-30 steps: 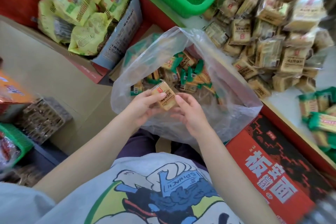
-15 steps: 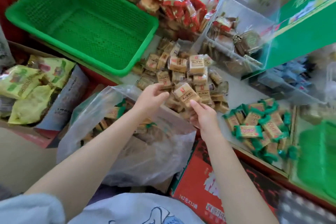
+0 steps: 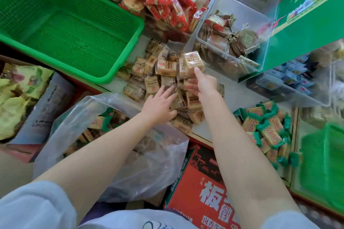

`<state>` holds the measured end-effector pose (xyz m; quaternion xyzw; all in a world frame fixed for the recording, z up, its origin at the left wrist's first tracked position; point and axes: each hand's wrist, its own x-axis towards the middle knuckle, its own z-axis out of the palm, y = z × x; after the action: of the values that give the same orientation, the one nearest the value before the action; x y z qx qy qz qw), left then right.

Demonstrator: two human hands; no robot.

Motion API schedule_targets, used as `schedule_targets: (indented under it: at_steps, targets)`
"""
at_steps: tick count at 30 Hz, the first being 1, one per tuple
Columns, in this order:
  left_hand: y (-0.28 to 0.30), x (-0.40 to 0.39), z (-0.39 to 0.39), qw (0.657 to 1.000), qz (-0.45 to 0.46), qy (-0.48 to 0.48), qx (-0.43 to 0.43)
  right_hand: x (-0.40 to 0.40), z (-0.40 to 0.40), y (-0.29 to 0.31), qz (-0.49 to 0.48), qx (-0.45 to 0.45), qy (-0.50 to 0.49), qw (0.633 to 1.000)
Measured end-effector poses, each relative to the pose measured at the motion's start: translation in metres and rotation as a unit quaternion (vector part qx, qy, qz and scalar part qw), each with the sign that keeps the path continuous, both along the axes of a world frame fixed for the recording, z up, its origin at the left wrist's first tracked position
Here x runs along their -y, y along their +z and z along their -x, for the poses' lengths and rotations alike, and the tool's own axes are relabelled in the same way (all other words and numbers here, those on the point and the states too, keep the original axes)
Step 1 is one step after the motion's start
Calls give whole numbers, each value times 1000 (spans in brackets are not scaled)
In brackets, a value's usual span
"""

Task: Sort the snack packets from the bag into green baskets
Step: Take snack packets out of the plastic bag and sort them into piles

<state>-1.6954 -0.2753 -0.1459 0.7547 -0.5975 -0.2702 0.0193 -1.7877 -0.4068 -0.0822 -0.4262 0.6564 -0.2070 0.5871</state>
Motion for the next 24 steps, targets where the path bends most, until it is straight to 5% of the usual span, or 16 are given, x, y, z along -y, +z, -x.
schedule_targets:
  at_steps: [5,11,14,17,24]
  targets:
    - [5,-1,-1,1000,2,0,-7,-27,13,10,19,14,27,999]
    - [-8,-113,-7,949,243,188,-67,-137,28,-25,-83,48,135,986]
    - [-51,-208,-15,942,23,328,-70,-196,20,-76,-186,-8,215,959]
    - [-97,-271,-21,913,-231,326,-77,-238,2,-128,-242,-35,230,942]
    - [-127,-316,-33,917,-232,297,-133,-283,-62,-211,-352,-27,194,915]
